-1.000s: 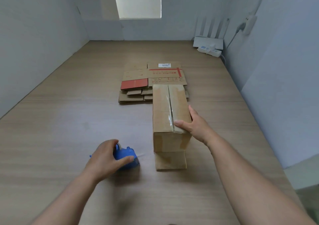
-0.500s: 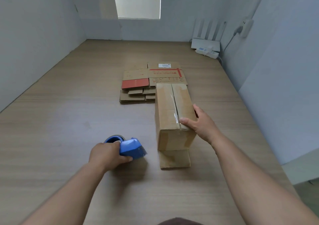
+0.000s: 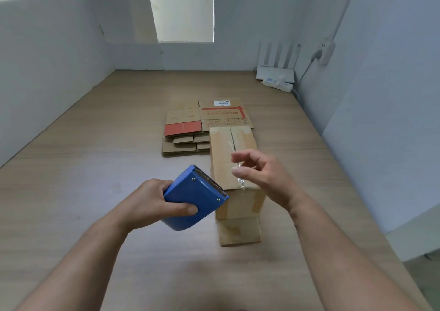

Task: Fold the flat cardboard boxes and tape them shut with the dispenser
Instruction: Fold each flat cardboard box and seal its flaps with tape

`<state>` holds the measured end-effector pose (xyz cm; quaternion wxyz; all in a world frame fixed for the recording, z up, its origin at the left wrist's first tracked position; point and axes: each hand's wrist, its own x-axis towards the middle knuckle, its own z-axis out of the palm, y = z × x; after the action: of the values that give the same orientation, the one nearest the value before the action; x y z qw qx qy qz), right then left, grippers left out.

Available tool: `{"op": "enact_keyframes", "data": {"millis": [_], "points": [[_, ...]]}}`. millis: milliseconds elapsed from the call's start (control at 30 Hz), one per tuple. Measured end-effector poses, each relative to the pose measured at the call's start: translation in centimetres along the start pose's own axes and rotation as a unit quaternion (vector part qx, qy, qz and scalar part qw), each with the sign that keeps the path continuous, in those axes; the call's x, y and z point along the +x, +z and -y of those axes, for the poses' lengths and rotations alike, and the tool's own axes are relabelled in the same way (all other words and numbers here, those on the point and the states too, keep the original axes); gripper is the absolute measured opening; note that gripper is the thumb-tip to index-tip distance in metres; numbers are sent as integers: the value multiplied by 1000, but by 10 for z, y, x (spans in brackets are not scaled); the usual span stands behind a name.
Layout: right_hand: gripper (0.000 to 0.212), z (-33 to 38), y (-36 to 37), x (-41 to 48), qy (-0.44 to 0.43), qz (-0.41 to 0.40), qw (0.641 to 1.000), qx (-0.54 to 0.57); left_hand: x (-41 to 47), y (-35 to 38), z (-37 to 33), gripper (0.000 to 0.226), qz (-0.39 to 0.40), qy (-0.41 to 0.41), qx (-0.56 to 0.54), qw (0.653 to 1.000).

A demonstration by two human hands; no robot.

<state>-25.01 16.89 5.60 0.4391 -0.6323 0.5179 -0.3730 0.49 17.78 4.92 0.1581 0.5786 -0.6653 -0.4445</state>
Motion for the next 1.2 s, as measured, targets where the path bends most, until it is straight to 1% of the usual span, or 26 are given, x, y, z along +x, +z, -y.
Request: {"op": "enact_keyframes", "data": {"millis": [100,200,267,333,433,500,567,667,700,767,833,900,1000,1067,1167,1200], "points": [[7,4,9,0,-13,3,1000,-1,1,-2,-6,18,7,3,8,1000],[11,5,14,-2,-13,5,1000,8,3,-3,-9,23,19,-1,16,1000],[12,5,14,-4,-9,-3,1000,9,4,-5,-12,32,38,-3,19,999],[13,5,13,-5,-1,-25,1000,7,5,-5,-16,43,59,0,14,998],[18,1,11,-7,18,-82,996,36,8,-5,-22,39,70,7,4,997],[19,-2,11,-9,21,-124,991,46,12,-4,-25,52,61,13,-2,998],[19,-6,14,-12,22,-156,987,32,16,-3,-28,65,59,17,-7,998],[18,-13,14,-19,41,-194,979,41,18,-11,-33,75,86,23,-11,996],[19,-16,10,-22,50,-215,974,54,17,-19,-32,81,91,24,-10,995],[18,-24,-3,-26,71,-262,959,78,14,-35,-26,98,94,15,10,995],[17,-32,-10,-29,89,-281,953,74,12,-48,-19,109,105,-5,40,994],[18,-40,-6,-29,111,-276,952,68,14,-52,-16,108,120,-27,67,990],[20,-54,-9,-29,149,-325,931,65,19,-55,-15,98,130,-57,96,985],[20,-59,-19,-31,163,-345,922,65,22,-60,-13,97,127,-75,112,983],[17,-61,-19,-30,162,-329,928,70,27,-65,-11,92,126,-99,141,977],[17,-61,-16,-29,163,-323,930,68,28,-66,-10,95,128,-103,147,975]]}}
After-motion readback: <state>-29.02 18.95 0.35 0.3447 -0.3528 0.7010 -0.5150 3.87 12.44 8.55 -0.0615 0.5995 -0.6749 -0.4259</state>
